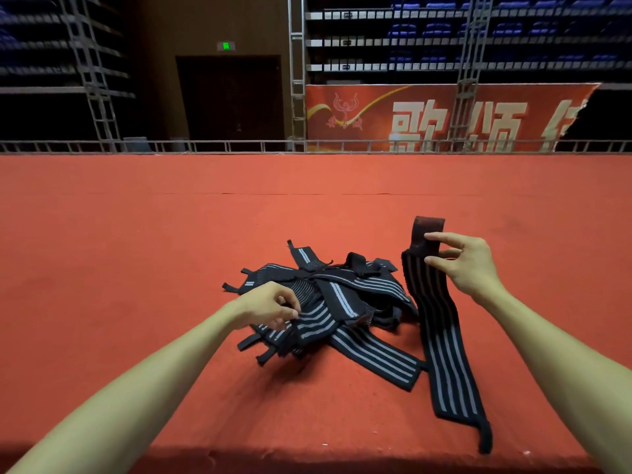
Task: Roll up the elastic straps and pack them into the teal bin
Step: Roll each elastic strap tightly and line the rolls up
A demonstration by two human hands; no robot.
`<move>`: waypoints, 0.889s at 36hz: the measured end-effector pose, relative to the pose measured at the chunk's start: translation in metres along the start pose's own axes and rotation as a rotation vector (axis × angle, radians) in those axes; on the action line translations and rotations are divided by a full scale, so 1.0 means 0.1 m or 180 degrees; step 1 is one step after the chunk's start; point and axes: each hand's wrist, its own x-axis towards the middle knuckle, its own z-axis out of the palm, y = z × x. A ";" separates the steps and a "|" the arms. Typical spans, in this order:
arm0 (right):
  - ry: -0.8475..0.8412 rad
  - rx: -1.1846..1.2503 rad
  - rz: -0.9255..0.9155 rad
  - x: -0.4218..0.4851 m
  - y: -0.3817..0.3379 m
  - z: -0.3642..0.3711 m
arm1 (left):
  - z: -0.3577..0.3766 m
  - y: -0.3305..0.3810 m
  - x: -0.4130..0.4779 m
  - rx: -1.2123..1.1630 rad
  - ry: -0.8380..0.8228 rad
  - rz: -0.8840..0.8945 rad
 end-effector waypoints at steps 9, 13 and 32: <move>-0.0008 -0.0069 -0.0090 0.00 -0.11 -0.03 | -0.04 0.05 -0.07 -0.0046 0.0155 0.0522; -0.0003 -0.0059 -0.0094 0.00 -0.13 -0.04 | 0.01 0.03 0.01 0.0216 0.0845 0.0833; 0.0123 -0.0097 -0.0111 0.21 0.00 -0.18 | -0.66 0.63 0.31 -0.0678 0.1967 0.1559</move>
